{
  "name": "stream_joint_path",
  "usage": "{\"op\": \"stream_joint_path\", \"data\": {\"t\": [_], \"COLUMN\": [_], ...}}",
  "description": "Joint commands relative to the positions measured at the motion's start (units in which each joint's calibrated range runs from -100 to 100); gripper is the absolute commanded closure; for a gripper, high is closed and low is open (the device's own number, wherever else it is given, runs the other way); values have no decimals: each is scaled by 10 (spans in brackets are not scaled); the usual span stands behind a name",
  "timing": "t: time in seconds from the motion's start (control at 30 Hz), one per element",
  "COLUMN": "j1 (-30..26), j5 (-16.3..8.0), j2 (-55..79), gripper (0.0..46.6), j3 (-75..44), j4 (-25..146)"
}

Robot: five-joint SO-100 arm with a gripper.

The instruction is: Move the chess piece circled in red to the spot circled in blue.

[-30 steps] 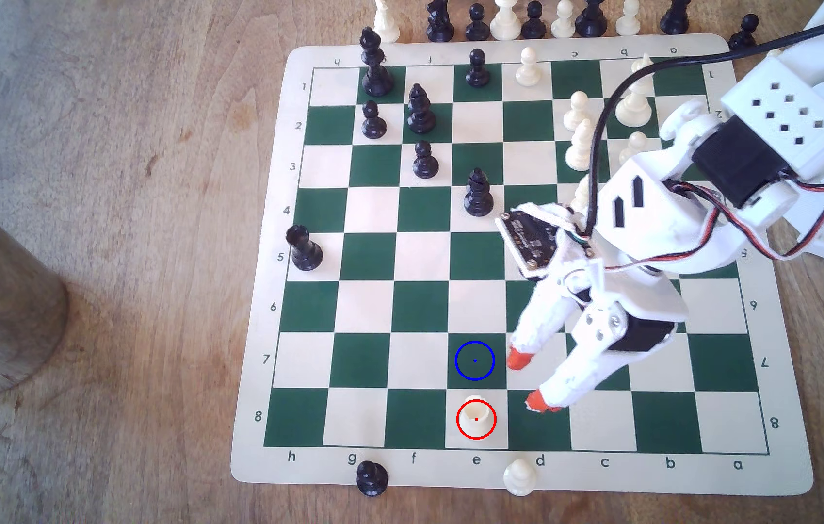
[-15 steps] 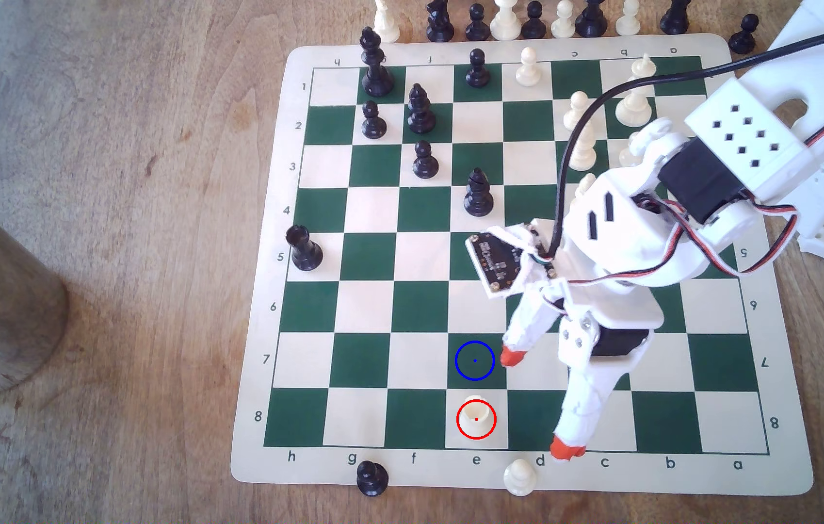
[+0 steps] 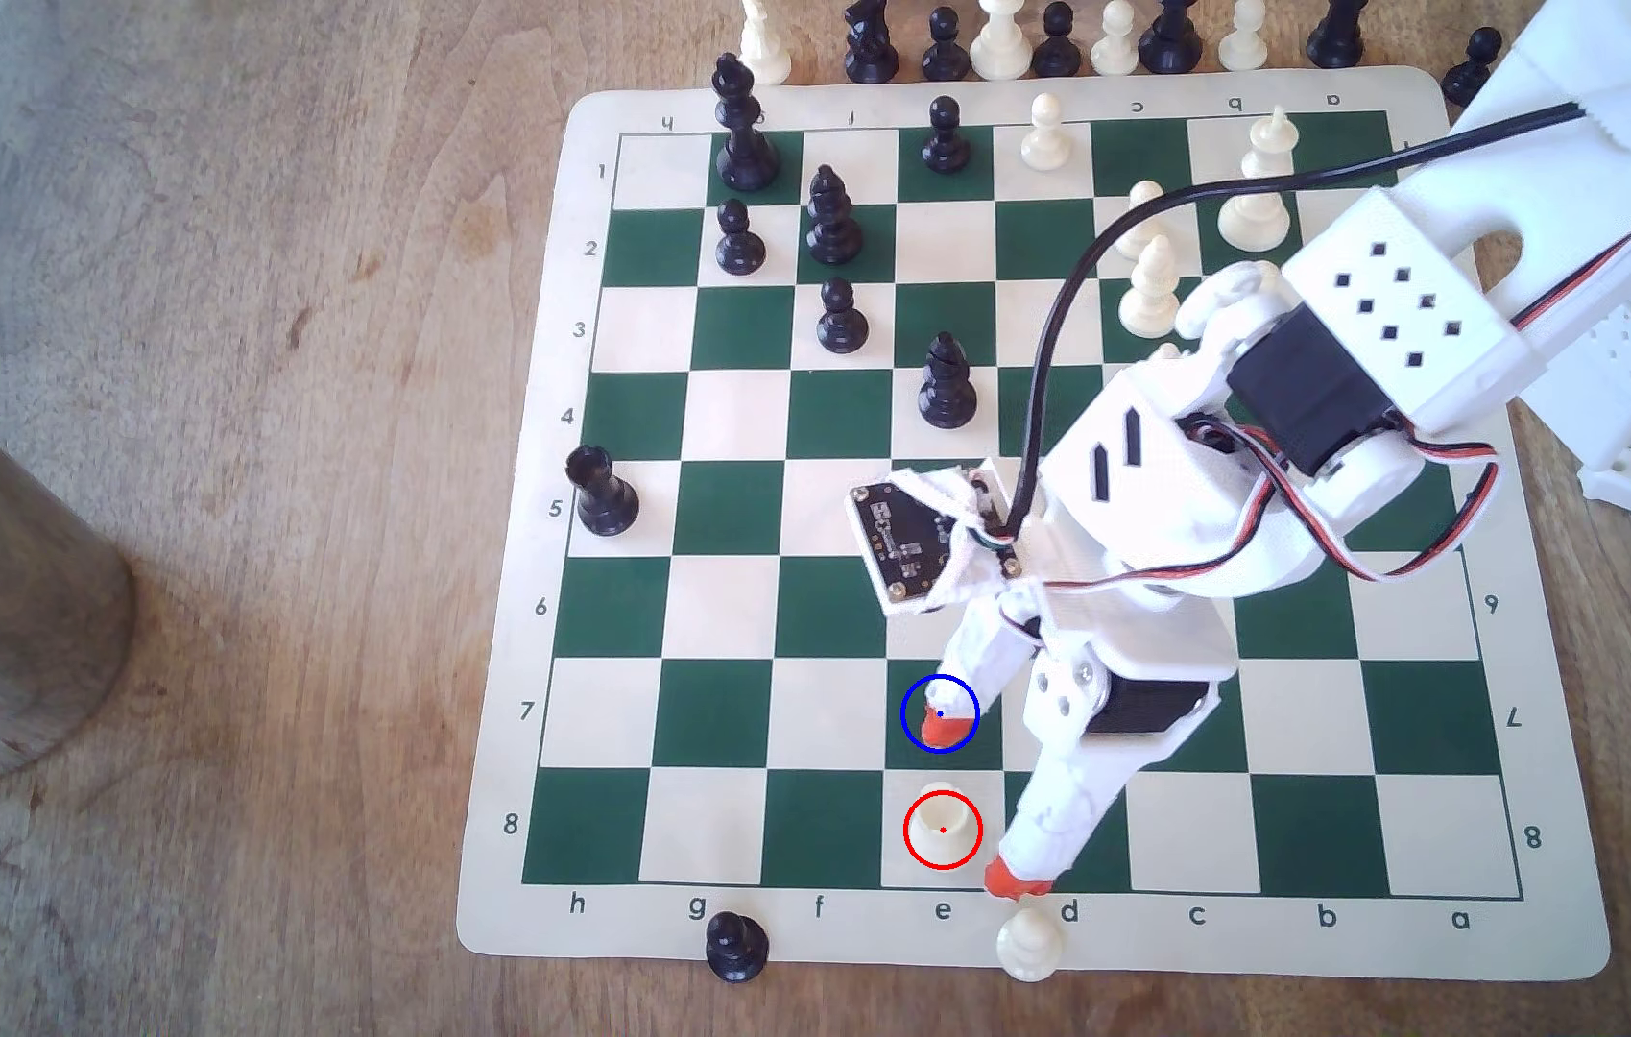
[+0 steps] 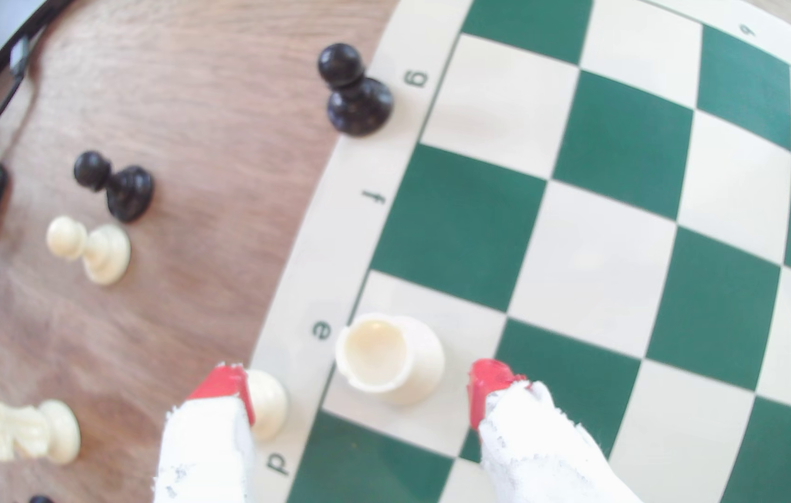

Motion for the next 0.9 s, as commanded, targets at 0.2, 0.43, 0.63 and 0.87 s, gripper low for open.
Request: {"op": "stream_joint_path", "data": {"t": [0.2,0.43,0.63,0.87], "j1": [-5,-7,-9,-12], "j5": [1,-1,-2,-12], "j2": [17,25,29,33], "gripper": [280,299,328,448], "j3": [-68,-77,-85,-88], "j4": [-16,-16,-16,-18]}}
